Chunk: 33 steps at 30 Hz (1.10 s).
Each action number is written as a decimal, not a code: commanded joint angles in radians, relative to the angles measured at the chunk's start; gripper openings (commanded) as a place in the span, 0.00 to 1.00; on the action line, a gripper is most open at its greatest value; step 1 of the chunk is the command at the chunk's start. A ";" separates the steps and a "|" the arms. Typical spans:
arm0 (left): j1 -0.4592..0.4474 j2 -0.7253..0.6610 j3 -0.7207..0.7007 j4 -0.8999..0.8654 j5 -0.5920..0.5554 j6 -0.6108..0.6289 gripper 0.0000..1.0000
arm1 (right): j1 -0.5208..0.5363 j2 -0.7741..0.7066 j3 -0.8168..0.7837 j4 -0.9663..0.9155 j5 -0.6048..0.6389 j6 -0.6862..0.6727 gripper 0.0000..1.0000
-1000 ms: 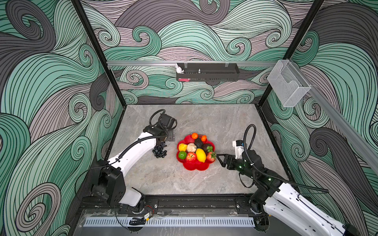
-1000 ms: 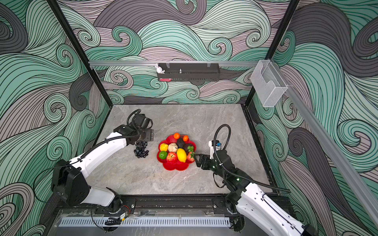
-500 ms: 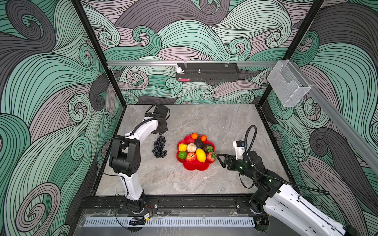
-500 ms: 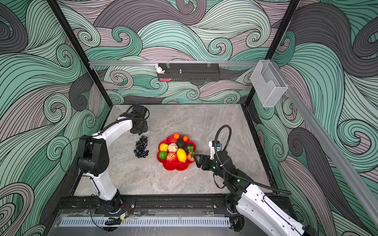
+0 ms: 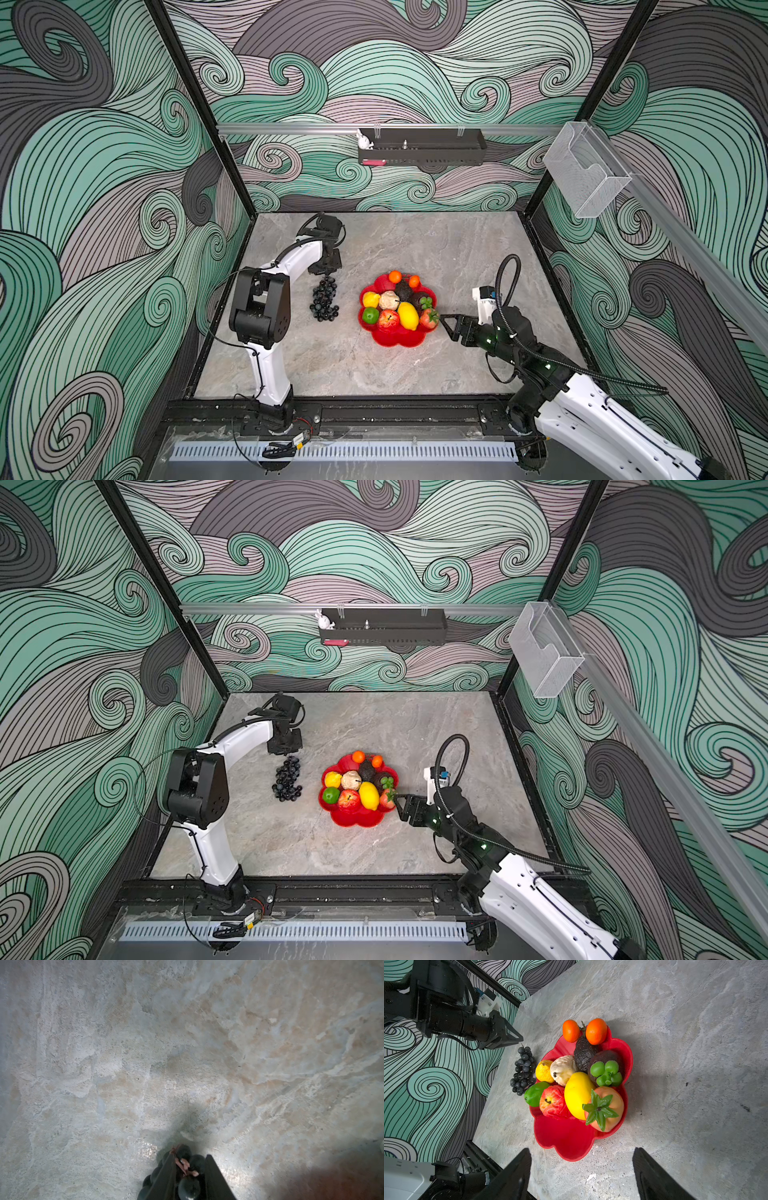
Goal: Arrange fruit in a fruit bowl
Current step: Pick up the fruits from the middle-left of the table.
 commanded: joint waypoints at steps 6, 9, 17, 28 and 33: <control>0.023 0.033 0.031 -0.039 0.000 -0.008 0.24 | -0.006 0.000 -0.007 -0.001 0.001 -0.001 0.78; 0.023 0.036 0.025 -0.036 0.009 -0.010 0.19 | -0.006 0.000 -0.007 -0.001 -0.001 0.001 0.78; 0.024 0.035 0.015 -0.032 0.025 -0.010 0.18 | -0.005 0.000 -0.007 -0.002 -0.001 0.001 0.78; 0.024 0.037 0.010 -0.027 0.032 -0.009 0.09 | -0.006 -0.002 -0.004 -0.010 0.000 0.002 0.78; 0.026 0.029 0.003 -0.026 0.035 -0.010 0.01 | -0.006 -0.003 -0.003 -0.010 0.002 0.004 0.78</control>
